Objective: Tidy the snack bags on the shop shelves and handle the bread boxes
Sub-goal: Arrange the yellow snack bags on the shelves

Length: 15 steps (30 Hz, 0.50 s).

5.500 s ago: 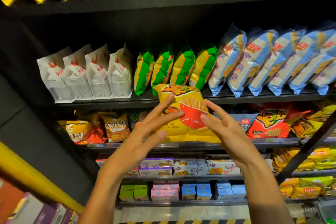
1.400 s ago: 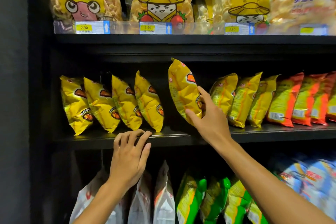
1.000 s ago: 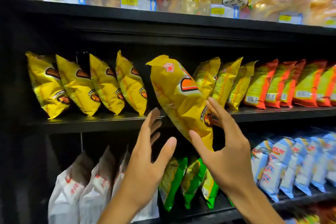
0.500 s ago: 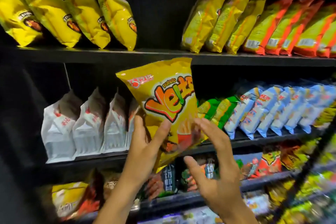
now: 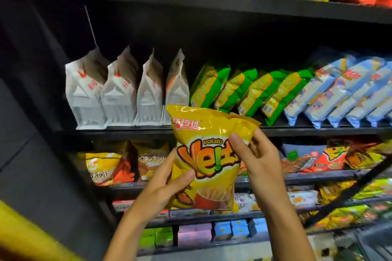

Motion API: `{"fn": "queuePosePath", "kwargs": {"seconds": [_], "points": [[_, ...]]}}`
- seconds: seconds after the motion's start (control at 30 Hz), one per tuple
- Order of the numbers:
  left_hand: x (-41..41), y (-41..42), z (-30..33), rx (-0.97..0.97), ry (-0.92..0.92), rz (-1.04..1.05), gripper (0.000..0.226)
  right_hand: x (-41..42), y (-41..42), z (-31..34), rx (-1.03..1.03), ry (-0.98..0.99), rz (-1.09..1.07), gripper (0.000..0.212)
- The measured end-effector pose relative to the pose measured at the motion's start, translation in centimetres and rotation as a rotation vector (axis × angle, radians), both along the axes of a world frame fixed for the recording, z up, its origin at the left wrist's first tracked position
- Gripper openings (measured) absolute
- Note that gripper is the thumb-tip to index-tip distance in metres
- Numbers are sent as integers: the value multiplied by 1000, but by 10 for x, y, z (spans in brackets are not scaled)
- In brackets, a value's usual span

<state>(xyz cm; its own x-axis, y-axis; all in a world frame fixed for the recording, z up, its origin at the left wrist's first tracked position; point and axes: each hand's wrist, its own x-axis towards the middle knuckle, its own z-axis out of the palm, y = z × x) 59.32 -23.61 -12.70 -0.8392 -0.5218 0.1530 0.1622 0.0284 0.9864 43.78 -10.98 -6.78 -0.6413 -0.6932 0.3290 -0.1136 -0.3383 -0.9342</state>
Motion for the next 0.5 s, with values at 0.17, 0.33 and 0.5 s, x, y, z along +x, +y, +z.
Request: {"fn": "queuePosePath", "kwargs": {"seconds": [0.17, 0.33, 0.5], "points": [[8, -6, -11, 46, 42, 50, 108, 2, -5, -26, 29, -83, -33, 31], [-2, -6, -3, 68, 137, 268, 70, 6, -12, -38, 66, -68, 8, 31], [-10, -1, -7, 91, 191, 416, 46, 4, -10, -41, 47, 8, 96, 35]]}}
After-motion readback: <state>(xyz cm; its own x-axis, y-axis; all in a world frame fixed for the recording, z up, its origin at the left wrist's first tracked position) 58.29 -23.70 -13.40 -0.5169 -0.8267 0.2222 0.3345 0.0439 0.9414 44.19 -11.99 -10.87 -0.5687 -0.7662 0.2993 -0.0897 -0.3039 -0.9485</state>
